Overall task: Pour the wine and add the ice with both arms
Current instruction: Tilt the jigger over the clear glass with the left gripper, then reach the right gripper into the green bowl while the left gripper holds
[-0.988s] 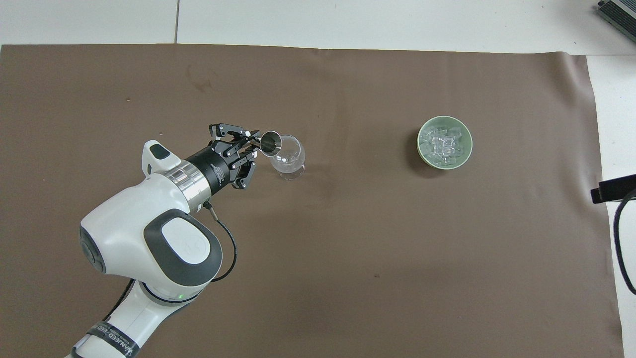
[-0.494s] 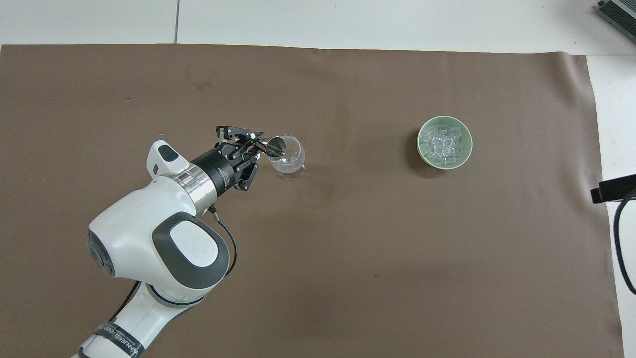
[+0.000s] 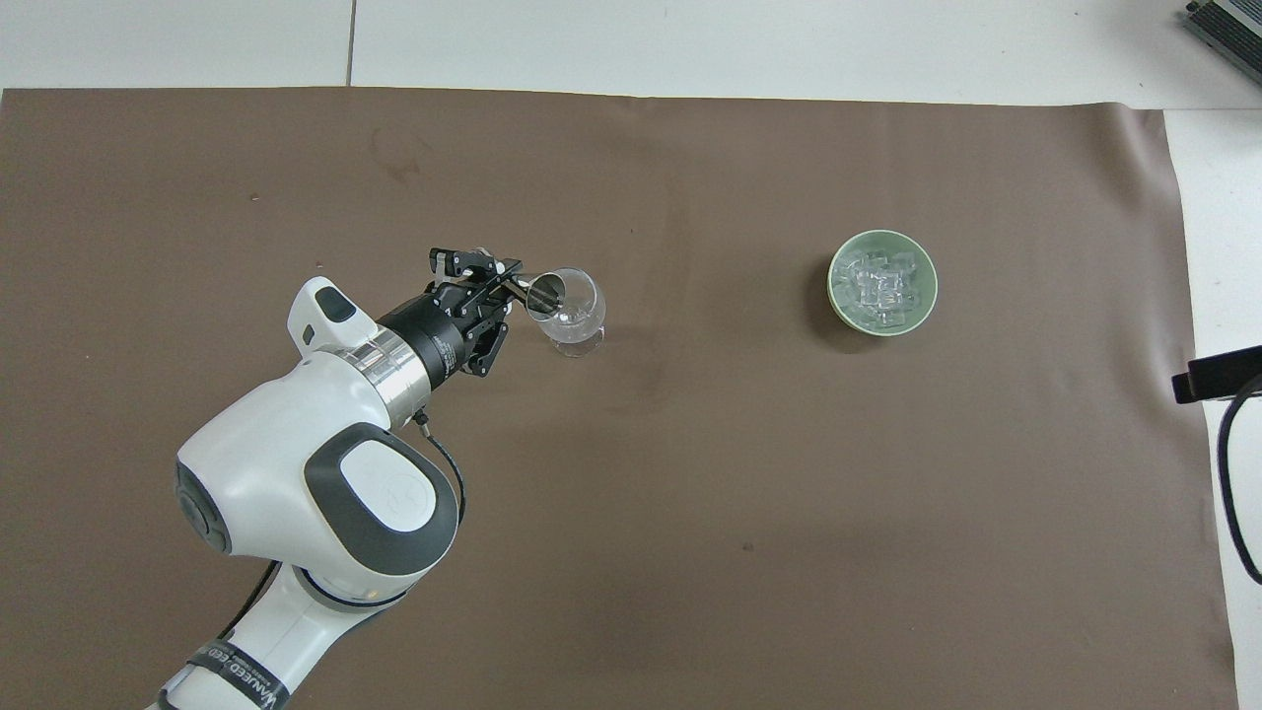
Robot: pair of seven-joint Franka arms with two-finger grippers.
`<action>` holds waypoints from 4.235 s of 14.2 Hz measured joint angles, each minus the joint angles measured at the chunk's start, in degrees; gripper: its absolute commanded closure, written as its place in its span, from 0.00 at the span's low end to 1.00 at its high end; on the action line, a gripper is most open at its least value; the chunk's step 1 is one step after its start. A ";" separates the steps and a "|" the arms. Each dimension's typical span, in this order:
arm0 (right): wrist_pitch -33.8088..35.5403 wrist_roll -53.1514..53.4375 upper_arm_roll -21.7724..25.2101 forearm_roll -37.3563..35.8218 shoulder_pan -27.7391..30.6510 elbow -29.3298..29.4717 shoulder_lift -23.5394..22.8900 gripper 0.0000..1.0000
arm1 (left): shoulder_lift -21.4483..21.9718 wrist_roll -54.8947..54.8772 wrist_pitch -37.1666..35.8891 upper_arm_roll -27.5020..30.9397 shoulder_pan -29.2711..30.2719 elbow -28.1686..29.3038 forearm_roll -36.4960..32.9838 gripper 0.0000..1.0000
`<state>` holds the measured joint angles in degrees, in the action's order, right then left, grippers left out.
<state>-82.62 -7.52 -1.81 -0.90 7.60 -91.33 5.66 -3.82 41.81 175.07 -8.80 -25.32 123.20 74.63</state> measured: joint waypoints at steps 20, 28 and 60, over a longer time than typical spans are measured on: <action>-0.50 0.00 0.00 0.06 0.00 0.01 0.00 0.00 | -1.68 -4.82 3.10 0.21 -1.45 -1.01 -3.40 1.00; -5.07 0.00 0.01 0.06 0.00 0.02 0.00 0.00 | -2.14 -7.49 4.43 0.49 -1.45 -1.41 -4.57 1.00; -44.84 14.74 -0.80 2.54 -9.21 -16.80 -16.60 0.00 | -2.82 -12.66 6.83 0.50 -1.45 -2.28 -6.95 1.00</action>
<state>-127.46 7.22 -2.61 1.64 -1.61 -108.13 -10.93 -6.64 29.15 181.90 -8.29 -26.76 120.92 67.68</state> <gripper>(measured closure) 0.000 0.784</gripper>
